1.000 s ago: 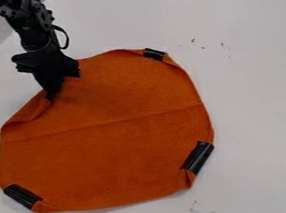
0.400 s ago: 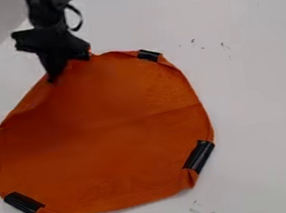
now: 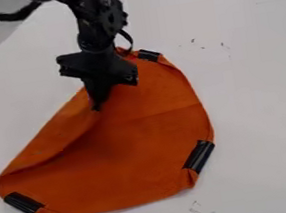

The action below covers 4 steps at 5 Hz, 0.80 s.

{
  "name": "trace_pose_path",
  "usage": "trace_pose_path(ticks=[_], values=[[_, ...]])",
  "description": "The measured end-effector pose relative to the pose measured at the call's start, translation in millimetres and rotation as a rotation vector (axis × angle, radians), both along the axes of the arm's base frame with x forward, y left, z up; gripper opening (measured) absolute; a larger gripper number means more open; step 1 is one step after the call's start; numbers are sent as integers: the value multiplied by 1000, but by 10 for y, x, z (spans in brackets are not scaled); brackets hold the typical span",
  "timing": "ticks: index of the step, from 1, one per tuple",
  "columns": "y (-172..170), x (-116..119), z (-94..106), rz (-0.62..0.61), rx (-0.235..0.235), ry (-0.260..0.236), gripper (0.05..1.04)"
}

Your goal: Fold the cloth from the top left to the centre

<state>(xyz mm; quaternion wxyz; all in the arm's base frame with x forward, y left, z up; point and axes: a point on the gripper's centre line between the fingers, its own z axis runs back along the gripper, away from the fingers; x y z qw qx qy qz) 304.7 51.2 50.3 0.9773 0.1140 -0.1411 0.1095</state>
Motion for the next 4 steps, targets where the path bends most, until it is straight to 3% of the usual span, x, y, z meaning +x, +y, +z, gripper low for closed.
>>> trace_pose_path(ticks=[2, 3, 4], values=[[-354, -21, -274, -46, -102, 33, 91], [-396, -41, -285, -68, -105, 50, 255], [-450, -90, -269, -59, -97, 96, 530]])
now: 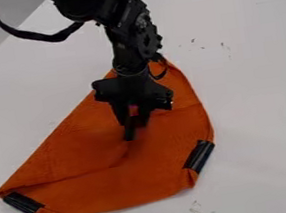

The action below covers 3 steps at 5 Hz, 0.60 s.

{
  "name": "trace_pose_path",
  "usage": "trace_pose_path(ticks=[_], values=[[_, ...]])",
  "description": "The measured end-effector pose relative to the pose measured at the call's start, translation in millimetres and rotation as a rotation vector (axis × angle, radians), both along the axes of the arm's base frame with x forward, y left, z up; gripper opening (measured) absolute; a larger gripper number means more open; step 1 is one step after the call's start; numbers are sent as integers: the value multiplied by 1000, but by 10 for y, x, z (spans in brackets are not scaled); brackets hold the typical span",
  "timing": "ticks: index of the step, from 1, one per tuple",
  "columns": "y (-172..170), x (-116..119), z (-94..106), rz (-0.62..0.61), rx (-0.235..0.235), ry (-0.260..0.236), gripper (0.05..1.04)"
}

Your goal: Fold the cloth from the top left to the centre

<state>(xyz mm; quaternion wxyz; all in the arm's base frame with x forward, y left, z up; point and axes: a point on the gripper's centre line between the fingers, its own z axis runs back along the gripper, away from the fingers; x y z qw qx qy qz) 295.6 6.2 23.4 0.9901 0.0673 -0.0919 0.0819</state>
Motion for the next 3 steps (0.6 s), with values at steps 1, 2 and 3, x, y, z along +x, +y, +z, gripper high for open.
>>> trace_pose_path(ticks=[1, 2, 3], values=[[-30, -10, 78, 13, 7, 23, 832], [-45, -17, 141, 3, 9, 29, 1011], [-47, -17, 141, 3, 8, 29, 1007]])
